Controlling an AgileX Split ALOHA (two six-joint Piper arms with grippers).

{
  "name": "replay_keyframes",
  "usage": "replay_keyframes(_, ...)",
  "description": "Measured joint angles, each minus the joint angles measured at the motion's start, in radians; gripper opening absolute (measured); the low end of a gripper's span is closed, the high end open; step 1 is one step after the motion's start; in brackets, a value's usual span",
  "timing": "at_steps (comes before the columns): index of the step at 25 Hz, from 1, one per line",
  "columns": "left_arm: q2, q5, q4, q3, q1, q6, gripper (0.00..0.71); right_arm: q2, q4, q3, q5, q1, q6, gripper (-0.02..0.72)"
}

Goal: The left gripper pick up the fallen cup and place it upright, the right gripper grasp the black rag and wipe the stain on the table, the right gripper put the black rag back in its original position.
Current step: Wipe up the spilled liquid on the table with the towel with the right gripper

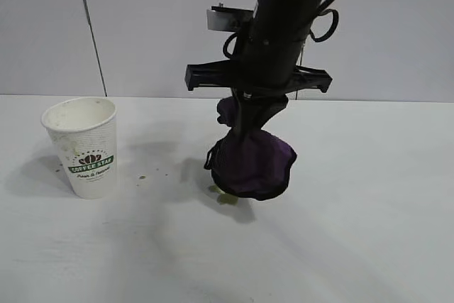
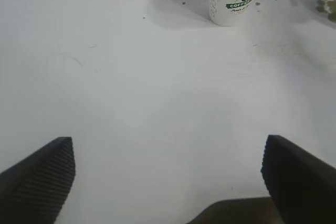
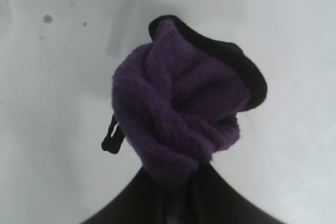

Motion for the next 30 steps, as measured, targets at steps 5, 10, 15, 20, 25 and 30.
replay_keyframes(5, 0.000, 0.000, 0.000, 0.000, 0.000, 0.000, 0.694, 0.129, 0.022, -0.164, 0.051, 0.007, 0.003, 0.029)
replay_keyframes(10, 0.000, 0.000, 0.000, 0.000, 0.000, 0.000, 0.694, 0.223, 0.025, -0.306, 0.128, 0.022, 0.004, 0.029)
replay_keyframes(15, 0.000, 0.000, 0.000, 0.000, 0.000, 0.000, 0.694, 0.260, -0.071, -0.318, 0.227, 0.031, 0.004, 0.029)
replay_keyframes(20, 0.000, 0.000, 0.000, 0.000, 0.000, 0.000, 0.694, 0.263, -0.202, -0.322, 0.301, 0.031, 0.004, 0.029)
replay_keyframes(25, 0.000, 0.000, 0.000, 0.000, 0.000, 0.000, 0.694, 0.263, -0.257, -0.322, 0.307, 0.020, -0.012, 0.029)
replay_keyframes(30, 0.000, 0.000, 0.000, 0.000, 0.000, 0.000, 0.695, 0.263, -0.278, -0.322, 0.307, -0.021, -0.042, 0.029)
